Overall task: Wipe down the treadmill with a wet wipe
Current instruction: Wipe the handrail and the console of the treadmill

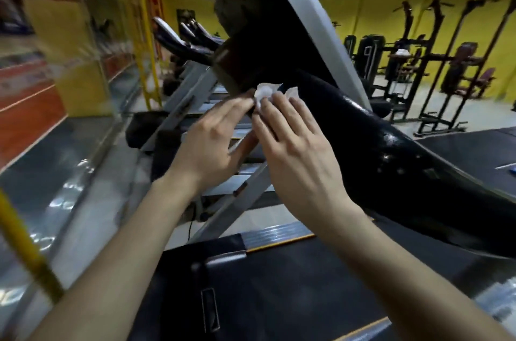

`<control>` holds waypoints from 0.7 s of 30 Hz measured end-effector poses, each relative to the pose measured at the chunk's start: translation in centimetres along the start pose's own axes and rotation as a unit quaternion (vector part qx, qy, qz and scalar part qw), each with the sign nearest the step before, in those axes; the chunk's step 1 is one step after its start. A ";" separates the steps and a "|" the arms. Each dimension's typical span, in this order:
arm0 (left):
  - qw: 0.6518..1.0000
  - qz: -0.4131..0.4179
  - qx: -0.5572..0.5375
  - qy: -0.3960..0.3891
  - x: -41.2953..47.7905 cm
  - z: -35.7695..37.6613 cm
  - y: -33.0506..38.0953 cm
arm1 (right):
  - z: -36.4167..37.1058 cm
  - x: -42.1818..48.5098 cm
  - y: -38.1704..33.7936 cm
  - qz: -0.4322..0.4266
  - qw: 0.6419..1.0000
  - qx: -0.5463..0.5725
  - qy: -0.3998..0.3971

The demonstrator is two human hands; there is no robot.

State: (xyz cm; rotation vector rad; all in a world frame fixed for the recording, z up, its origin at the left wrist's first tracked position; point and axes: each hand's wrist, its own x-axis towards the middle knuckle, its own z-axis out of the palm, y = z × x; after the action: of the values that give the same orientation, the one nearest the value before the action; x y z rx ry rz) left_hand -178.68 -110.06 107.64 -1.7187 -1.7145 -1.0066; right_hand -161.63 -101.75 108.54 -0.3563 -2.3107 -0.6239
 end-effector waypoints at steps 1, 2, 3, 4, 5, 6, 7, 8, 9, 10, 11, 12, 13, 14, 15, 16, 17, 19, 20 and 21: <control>1.000 -0.011 0.019 -0.002 -1.2 -0.5 -0.2 | 0.7 -0.4 -0.7 -0.017 1.000 0.017 0.005; 0.999 -0.026 0.038 -0.006 -2.7 -0.9 -0.6 | 1.6 -0.9 -1.6 -0.033 0.998 0.044 0.012; 0.997 -0.046 0.056 -0.014 -4.6 -1.2 -1.1 | 2.7 -1.6 -2.6 -0.045 0.996 0.081 0.017; 0.994 -0.071 0.076 -0.025 -7.0 -1.4 -1.8 | 3.9 -2.6 -3.8 -0.057 0.991 0.121 0.015; 0.989 -0.101 0.097 -0.042 -9.6 -1.3 -2.5 | 5.4 -3.6 -4.8 -0.068 0.986 0.152 0.006; 0.981 -0.138 0.119 -0.064 -12.4 -1.1 -3.1 | 7.3 -4.9 -5.7 -0.077 0.982 0.173 -0.008; 0.969 -0.182 0.139 -0.091 -15.5 -0.8 -3.7 | 9.3 -6.2 -6.7 -0.086 0.978 0.189 -0.027; 0.953 -0.227 0.157 -0.122 -18.5 -0.6 -4.3 | 11.4 -7.5 -7.6 -0.093 0.973 0.203 -0.055; 0.935 -0.270 0.174 -0.153 -21.4 -0.5 -4.6 | 13.4 -8.8 -8.4 -0.098 0.967 0.216 -0.090; 0.915 -0.308 0.184 -0.182 -24.2 -0.4 -4.9 | 15.3 -10.1 -9.1 -0.102 0.960 0.228 -0.123; 0.898 -0.340 0.189 -0.203 -26.8 -0.3 -5.0 | 17.1 -11.2 -9.7 -0.108 0.952 0.240 -0.154; 0.881 -0.370 0.192 -0.222 -29.3 -0.3 -4.8 | 18.6 -12.3 -10.2 -0.114 0.943 0.254 -0.182; 0.863 -0.399 0.200 -0.239 -31.4 -0.3 -4.4 | 20.0 -13.4 -10.6 -0.122 0.934 0.266 -0.207; 0.842 -0.423 0.216 -0.254 -33.0 -0.4 -3.8 | 21.0 -14.1 -11.0 -0.128 0.925 0.275 -0.227; 0.824 -0.441 0.234 -0.269 -34.5 -0.5 -3.2 | 22.0 -14.7 -11.4 -0.138 0.918 0.279 -0.246; 0.812 -0.451 0.246 -0.278 -35.7 -0.4 -2.6 | 22.7 -15.2 -11.7 -0.150 0.911 0.283 -0.260; 0.802 -0.461 0.251 -0.285 -36.7 -0.2 -2.0 | 23.3 -15.5 -12.2 -0.163 0.904 0.289 -0.269; 0.785 -0.480 0.257 -0.294 -37.7 0.1 -1.0 | 24.1 -15.8 -13.1 -0.193 0.893 0.305 -0.269; 0.779 -0.486 0.263 -0.296 -38.2 0.3 -0.7 | 24.3 -15.8 -13.5 -0.208 0.887 0.313 -0.268; 0.772 -0.494 0.269 -0.295 -38.5 0.5 -0.4 | 24.4 -15.8 -13.9 -0.220 0.881 0.323 -0.267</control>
State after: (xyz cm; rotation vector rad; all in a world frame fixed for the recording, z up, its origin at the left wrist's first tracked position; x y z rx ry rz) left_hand -176.22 -133.06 76.92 -0.6865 -3.0663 -0.1717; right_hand -169.93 -101.81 77.39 0.3780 -2.9884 0.1064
